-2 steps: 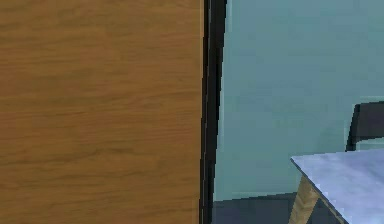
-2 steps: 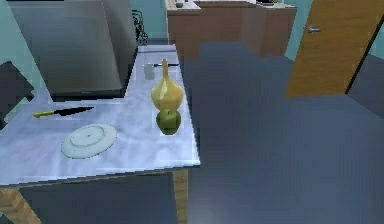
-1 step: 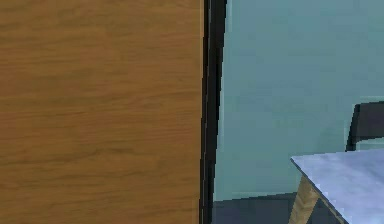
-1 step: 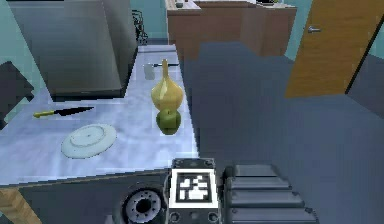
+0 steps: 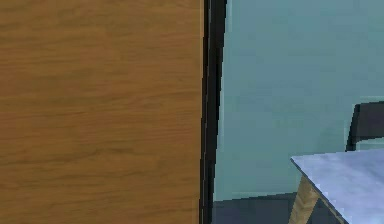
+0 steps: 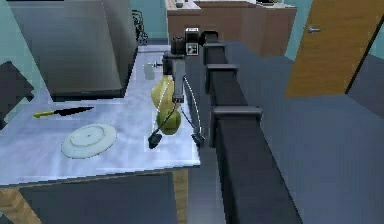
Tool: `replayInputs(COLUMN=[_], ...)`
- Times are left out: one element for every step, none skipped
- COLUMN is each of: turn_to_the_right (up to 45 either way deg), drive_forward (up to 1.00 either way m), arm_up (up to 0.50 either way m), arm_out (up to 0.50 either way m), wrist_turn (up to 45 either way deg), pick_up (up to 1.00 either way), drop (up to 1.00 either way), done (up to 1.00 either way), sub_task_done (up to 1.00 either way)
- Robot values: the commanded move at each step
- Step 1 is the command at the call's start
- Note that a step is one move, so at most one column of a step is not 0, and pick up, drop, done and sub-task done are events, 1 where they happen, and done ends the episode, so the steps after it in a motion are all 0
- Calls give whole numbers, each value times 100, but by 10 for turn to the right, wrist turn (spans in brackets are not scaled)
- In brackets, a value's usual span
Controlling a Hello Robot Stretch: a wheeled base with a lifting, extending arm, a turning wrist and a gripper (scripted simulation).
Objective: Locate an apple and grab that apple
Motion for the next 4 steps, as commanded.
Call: replayInputs(turn_to_the_right=[0,0,0,0], drive_forward=[0,0,0,0], arm_up=[0,0,0,0], arm_out=[0,0,0,0], wrist_turn=[450,450,450,210], pick_up=[0,0,0,0], drop=[0,0,0,0], done=[0,0,0,0], sub_task_done=[0,0,0,0])
